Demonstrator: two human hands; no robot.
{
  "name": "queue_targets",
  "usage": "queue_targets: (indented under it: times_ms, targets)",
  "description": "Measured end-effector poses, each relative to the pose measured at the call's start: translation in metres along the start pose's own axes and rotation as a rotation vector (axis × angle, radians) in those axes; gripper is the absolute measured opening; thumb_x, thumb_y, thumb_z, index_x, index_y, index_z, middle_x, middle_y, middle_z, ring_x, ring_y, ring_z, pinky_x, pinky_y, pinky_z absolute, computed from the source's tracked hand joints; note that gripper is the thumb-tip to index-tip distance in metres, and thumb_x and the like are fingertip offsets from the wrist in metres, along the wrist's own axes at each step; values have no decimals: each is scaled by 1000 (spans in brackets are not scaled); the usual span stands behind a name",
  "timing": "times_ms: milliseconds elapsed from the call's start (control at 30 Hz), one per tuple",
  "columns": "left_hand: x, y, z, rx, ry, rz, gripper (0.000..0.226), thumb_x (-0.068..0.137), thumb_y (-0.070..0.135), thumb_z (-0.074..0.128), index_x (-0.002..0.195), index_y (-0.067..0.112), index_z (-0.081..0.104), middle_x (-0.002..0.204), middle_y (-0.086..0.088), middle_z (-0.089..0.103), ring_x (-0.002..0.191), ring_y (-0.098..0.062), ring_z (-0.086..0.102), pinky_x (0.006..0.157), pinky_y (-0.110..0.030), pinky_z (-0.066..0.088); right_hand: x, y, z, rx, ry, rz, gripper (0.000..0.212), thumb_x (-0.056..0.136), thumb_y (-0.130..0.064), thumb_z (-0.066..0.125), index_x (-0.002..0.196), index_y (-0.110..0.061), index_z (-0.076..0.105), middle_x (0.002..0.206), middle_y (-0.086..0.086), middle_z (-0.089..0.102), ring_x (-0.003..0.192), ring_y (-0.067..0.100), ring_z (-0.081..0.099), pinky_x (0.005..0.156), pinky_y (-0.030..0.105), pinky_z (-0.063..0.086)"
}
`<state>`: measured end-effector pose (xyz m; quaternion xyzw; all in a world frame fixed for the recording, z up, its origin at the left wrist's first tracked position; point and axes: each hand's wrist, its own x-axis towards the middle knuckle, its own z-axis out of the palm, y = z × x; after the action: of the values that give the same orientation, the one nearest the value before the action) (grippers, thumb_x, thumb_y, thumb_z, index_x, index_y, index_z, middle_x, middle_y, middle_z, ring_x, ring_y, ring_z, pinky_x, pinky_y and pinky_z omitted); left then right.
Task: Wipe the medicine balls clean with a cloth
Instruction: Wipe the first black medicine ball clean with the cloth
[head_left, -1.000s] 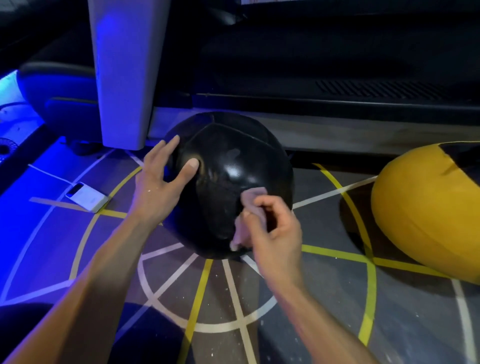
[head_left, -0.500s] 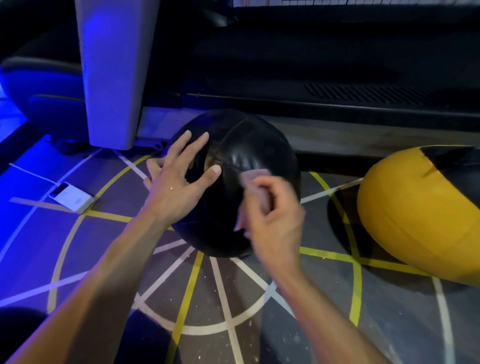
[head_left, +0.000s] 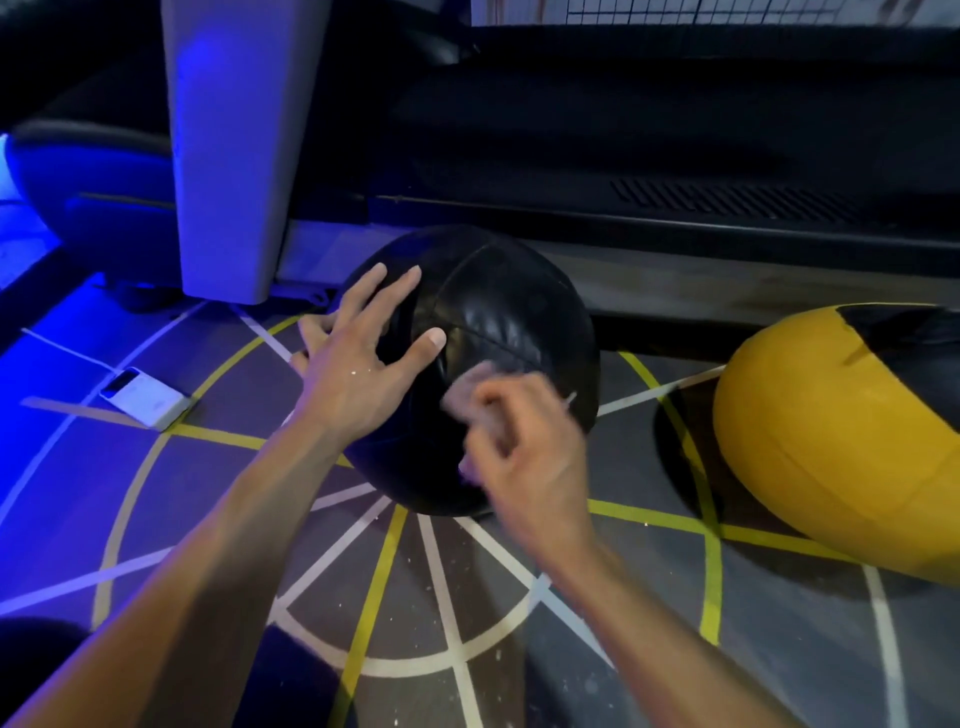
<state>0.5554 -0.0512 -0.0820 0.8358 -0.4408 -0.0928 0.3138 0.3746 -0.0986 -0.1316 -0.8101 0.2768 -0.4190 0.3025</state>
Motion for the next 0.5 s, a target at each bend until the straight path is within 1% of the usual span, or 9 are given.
queue_targets:
  times_ms: [67, 100, 133, 167, 233, 300, 333, 400, 500]
  targets:
    - [3, -3, 1, 8, 1, 16, 60, 90, 74, 55, 144, 71, 28, 160, 38, 17, 129, -25, 26, 112, -60, 28, -20, 6, -1, -188, -260, -266, 22, 87, -14, 59, 109, -17, 63, 109, 2, 58, 94, 20, 58, 78, 37, 54]
    - [5, -5, 1, 2, -5, 21, 61, 89, 76, 54, 143, 71, 27, 160, 38, 17, 128, -23, 26, 113, -61, 28, -23, 18, -7, -255, -292, -319, 23, 87, -16, 58, 110, -18, 62, 110, 1, 57, 96, 20, 56, 80, 38, 53]
    - [7, -7, 1, -5, -11, 24, 62, 88, 78, 52, 143, 71, 27, 160, 37, 17, 125, -21, 24, 114, -61, 27, -25, 36, -14, -275, -262, -288, 22, 87, -16, 58, 109, -20, 61, 109, -1, 56, 96, 18, 55, 82, 39, 53]
    - [10, -7, 2, -10, -12, 24, 62, 87, 78, 51, 144, 71, 27, 160, 37, 17, 123, -19, 22, 115, -61, 27, -24, 50, -23, -264, -176, -170, 19, 89, -15, 58, 106, -22, 60, 107, -4, 56, 94, 15, 56, 84, 41, 52]
    - [14, -5, 2, -17, -11, 16, 62, 87, 78, 51, 144, 70, 28, 160, 36, 18, 120, -16, 20, 115, -60, 26, -14, 70, -37, -213, 60, 169, 7, 97, -15, 59, 96, -22, 57, 98, -7, 57, 87, 11, 58, 80, 47, 53]
    - [15, -2, 4, -7, 0, 25, 63, 86, 78, 51, 144, 70, 29, 159, 36, 19, 118, -16, 20, 114, -59, 28, -6, 76, -36, -130, 223, 460, 16, 102, -27, 57, 87, -22, 53, 85, -3, 59, 78, 18, 58, 72, 52, 51]
    - [15, -1, 5, -1, 2, 27, 64, 85, 79, 51, 144, 69, 29, 159, 36, 19, 117, -16, 21, 113, -58, 29, -5, 71, -29, -60, 260, 496, 18, 101, -27, 54, 85, -23, 50, 82, -1, 59, 75, 22, 58, 70, 54, 50]
    - [16, -1, 4, -6, 9, 16, 64, 84, 79, 50, 145, 68, 30, 159, 35, 20, 117, -15, 21, 113, -57, 29, -11, 50, -12, 30, 249, 454, 15, 93, -17, 54, 84, -26, 47, 82, -1, 57, 74, 24, 57, 67, 50, 50]
    - [17, -4, 5, -3, 17, 22, 66, 82, 80, 48, 145, 67, 32, 160, 34, 21, 118, -14, 20, 114, -53, 27, -32, 27, -4, -53, 124, 229, 23, 84, 0, 62, 89, -20, 52, 92, -17, 49, 77, 11, 52, 66, 29, 44]
